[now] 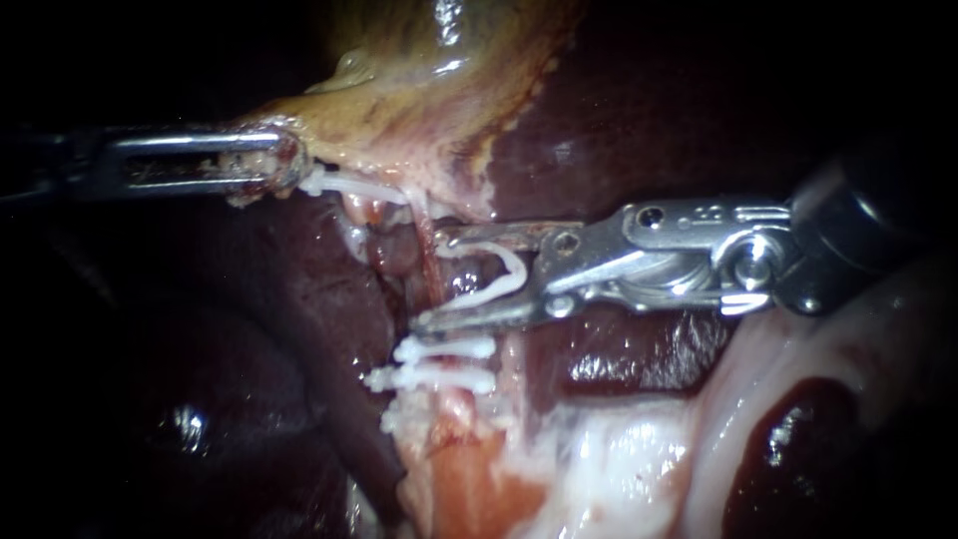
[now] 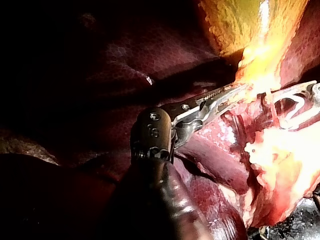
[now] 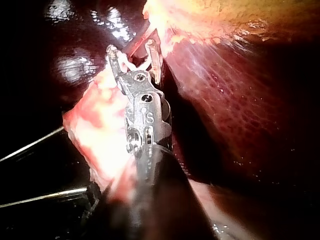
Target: Clipping third clip right tube
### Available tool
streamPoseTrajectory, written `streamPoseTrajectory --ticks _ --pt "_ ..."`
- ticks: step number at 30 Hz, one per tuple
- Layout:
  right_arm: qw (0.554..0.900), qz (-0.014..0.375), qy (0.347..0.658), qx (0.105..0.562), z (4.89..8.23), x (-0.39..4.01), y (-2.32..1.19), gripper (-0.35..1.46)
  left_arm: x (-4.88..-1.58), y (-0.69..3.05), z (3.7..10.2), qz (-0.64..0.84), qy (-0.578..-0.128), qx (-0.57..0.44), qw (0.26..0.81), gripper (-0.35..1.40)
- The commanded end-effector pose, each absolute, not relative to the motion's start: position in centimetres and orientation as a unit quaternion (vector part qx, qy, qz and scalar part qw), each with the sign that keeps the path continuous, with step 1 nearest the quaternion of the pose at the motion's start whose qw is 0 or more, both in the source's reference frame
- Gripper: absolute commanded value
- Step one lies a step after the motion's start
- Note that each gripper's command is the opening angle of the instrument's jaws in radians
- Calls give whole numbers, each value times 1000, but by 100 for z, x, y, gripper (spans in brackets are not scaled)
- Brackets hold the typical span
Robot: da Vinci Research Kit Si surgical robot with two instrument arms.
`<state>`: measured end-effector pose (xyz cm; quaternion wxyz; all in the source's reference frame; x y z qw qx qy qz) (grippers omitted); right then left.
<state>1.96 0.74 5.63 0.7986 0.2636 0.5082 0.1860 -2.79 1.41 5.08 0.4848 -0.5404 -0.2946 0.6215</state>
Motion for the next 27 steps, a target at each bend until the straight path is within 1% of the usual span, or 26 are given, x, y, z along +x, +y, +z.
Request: streamPoseTrajectory --ticks 1,10,15,20,24,27 --pt "797 188 510 263 565 199 74 49 -280 141 509 622 -294 -540 485 -35" --pt "772 208 532 278 570 224 75 49 -280 141 509 622 -294 -540 485 -35" --pt "757 216 545 288 564 229 77 49 -280 141 509 622 -294 -540 485 -35" --pt "741 217 561 299 545 231 79 49 -280 141 509 622 -294 -540 485 -35" --pt "722 224 577 309 523 233 86 49 -280 141 509 622 -294 -540 485 -35" --pt "710 233 582 321 511 233 90 49 -280 141 509 622 -294 -540 485 -35"
